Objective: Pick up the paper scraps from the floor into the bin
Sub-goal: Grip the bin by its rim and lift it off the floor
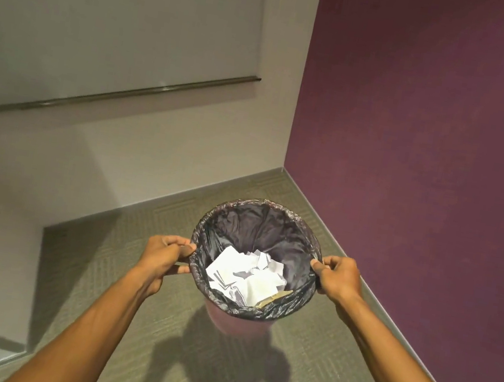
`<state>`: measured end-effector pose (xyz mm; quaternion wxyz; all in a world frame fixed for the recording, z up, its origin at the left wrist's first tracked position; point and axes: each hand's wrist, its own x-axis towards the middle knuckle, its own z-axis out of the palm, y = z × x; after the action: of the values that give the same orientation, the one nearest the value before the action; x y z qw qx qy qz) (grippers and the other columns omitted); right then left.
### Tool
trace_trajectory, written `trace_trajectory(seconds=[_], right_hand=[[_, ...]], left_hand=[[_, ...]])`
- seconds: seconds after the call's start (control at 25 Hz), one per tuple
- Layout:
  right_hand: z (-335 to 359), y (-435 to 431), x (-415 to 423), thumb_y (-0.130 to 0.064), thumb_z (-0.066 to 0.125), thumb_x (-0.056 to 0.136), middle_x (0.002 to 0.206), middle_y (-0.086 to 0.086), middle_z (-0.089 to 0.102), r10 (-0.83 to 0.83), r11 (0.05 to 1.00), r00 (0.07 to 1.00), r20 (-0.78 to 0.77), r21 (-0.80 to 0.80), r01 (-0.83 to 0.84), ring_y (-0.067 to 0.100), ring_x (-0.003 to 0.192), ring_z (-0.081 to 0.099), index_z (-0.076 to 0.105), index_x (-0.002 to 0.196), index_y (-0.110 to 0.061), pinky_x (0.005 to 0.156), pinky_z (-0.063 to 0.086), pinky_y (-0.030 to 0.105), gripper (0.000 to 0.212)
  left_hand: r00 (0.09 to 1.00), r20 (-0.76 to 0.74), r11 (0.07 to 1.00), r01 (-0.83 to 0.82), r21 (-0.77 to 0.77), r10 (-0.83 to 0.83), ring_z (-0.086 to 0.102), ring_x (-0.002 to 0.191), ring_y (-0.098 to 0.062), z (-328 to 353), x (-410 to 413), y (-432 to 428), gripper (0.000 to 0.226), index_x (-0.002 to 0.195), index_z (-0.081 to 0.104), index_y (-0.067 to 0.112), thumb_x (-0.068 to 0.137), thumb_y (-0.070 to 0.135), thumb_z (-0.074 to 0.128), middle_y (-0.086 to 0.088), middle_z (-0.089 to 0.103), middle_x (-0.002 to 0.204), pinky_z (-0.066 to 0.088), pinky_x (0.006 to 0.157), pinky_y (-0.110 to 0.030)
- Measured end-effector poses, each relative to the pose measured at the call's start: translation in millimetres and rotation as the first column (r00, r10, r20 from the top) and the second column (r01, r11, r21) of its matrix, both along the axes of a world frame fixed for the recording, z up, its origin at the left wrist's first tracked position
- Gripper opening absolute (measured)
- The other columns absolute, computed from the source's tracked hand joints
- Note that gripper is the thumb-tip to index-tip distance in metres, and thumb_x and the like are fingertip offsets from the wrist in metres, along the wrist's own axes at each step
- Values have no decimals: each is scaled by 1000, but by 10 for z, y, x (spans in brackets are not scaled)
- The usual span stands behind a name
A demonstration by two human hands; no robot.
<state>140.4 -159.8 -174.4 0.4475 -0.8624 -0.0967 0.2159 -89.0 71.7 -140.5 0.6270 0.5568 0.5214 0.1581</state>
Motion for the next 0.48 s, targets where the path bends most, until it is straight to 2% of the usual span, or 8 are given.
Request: trace_trajectory(seconds=[0.16,0.32,0.48], right_hand=[[126,220,241,-22,70,87,50,6,53,-20,999,1000,15,-37,21,20,50,49,63,65,4,56,46,34,34],[194,607,530,-19,70,86,51,6,52,-15,995,1000,22,-102,17,19,49,49,65,61,-1,54,45,32,31],[211,1096,849,-15,69,87,53,13,63,-15,990,1000,22,-139,18,20,45,56,66,67,7,55,56,38,29]], left_hand=[[1000,12,1000,29,12,-29,67,68,-20,125,254,229,10,87,70,-3,87,-5,59,-15,71,80,56,52,-28],[999,-7,999,49,23,-49,68,70,-24,85,591,619,9,89,70,-4,88,-4,60,-18,72,86,58,55,-31],[996,-21,995,91,31,-91,69,72,-25,-26,1010,1242,8,91,69,-5,88,-3,62,-17,72,88,60,58,-33]])
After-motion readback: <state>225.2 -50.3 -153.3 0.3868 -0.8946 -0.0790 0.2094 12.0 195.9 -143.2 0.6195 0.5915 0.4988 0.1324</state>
